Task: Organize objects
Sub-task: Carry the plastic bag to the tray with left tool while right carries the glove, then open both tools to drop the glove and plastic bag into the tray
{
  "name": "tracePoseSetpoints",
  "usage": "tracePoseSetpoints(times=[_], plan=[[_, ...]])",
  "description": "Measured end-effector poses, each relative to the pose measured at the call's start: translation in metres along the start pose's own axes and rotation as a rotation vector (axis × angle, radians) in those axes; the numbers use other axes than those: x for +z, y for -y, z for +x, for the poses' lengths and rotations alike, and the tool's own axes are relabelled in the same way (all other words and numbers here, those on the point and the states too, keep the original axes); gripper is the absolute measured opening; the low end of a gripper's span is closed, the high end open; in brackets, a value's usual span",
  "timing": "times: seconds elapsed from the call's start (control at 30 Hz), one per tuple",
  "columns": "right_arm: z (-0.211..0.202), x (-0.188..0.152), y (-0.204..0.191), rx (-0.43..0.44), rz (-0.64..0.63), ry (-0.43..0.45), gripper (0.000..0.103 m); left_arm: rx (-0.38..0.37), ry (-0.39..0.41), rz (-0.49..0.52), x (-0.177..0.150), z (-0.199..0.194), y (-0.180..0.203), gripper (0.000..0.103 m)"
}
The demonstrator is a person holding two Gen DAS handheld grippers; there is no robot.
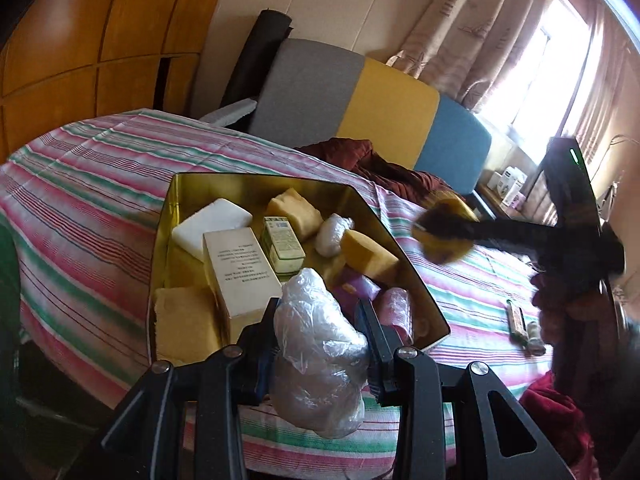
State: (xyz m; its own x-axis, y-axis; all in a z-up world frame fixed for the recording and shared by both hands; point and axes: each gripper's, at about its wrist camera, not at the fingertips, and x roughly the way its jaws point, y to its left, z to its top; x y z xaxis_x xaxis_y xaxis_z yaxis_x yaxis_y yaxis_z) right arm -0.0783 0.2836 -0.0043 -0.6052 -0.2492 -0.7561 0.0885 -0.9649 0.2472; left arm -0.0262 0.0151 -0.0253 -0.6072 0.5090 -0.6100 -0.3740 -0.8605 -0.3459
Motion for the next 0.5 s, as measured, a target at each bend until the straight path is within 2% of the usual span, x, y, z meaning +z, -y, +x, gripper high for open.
tracePoseSetpoints(times=[0.27,0.4,0.43,0.5], plan=[[0.051,0.039,-0.064,0.105,-0.096,-0.067,0.058,-0.048,-0.020,0.006,-0.003,0.011,0.003,0.037],[0.077,0.054,-0.086,0.120,-0.132,-0.107,0.061,-0.048,-0.040,-0.009,-0.007,0.017,-0.001,0.037],[0.084,0.056,-0.091,0.110,-0.144,-0.120,0.064,-0.048,-0.042,-0.012,-0.008,0.017,-0.002,0.037],[0.094,0.060,-0.100,0.095,-0.175,-0.129,0.076,-0.046,-0.044,-0.014,-0.008,0.018,-0.004,0.037]])
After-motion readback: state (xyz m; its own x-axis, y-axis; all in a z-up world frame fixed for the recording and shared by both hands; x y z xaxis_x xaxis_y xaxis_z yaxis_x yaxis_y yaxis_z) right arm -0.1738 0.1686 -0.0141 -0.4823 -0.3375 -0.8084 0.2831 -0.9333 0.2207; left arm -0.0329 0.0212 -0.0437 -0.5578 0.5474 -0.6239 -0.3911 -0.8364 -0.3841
